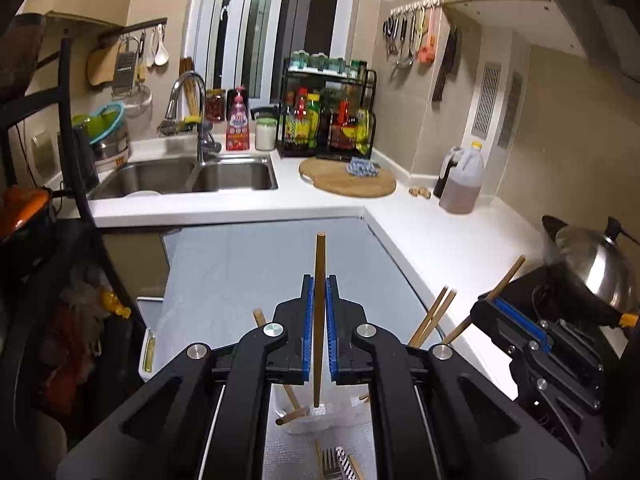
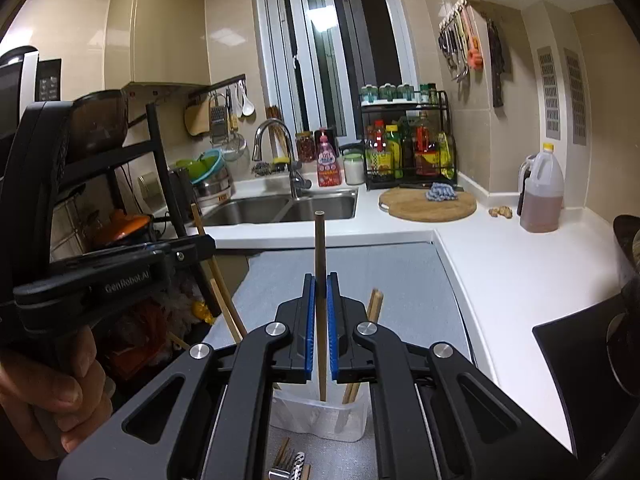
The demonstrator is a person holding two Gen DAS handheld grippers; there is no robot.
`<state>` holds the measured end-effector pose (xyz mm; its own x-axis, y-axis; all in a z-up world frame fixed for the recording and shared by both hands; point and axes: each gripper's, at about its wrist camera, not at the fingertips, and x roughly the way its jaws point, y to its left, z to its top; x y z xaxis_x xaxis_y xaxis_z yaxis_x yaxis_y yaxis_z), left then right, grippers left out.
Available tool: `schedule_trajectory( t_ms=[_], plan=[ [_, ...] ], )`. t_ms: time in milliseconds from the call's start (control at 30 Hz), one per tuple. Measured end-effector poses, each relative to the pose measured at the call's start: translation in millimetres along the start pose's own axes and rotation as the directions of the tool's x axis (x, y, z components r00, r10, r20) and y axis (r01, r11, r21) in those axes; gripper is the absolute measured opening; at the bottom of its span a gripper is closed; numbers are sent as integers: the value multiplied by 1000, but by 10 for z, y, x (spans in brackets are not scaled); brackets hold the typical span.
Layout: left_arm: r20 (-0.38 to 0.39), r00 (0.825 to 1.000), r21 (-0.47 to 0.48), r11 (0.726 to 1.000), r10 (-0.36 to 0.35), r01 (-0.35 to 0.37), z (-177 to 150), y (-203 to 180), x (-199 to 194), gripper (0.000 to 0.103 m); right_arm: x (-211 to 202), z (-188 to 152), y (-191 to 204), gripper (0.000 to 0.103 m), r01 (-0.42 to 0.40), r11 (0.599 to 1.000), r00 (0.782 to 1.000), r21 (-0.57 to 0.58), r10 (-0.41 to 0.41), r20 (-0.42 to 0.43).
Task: Organize utensils
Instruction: 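Lower the chopsticks into the container and open both tools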
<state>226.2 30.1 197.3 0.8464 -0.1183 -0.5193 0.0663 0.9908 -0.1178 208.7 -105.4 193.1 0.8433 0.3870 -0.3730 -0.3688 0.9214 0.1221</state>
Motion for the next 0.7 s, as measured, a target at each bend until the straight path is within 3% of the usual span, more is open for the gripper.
schedule_trajectory(
  t_ms=[400, 533, 600, 700],
  plan=[
    [-50, 999, 13, 1000, 5, -5, -160, -26, 119, 6, 141, -182, 15, 7, 14, 1000, 999, -20, -14, -48],
    [-57, 998, 12, 1000, 7, -6, -188, -57, 75, 8, 148, -241, 22, 20, 32, 999, 997, -23, -34, -75],
    [-38, 999, 12, 1000, 14, -13, -192, -61, -14, 15, 107, -264, 40, 21, 37, 999, 997, -33, -40, -73],
    [-17, 1000, -7, 1000, 3, -3, -195, -41, -176, 15, 3, -280, 74, 23, 43, 998, 997, -47, -46, -60]
  ],
)
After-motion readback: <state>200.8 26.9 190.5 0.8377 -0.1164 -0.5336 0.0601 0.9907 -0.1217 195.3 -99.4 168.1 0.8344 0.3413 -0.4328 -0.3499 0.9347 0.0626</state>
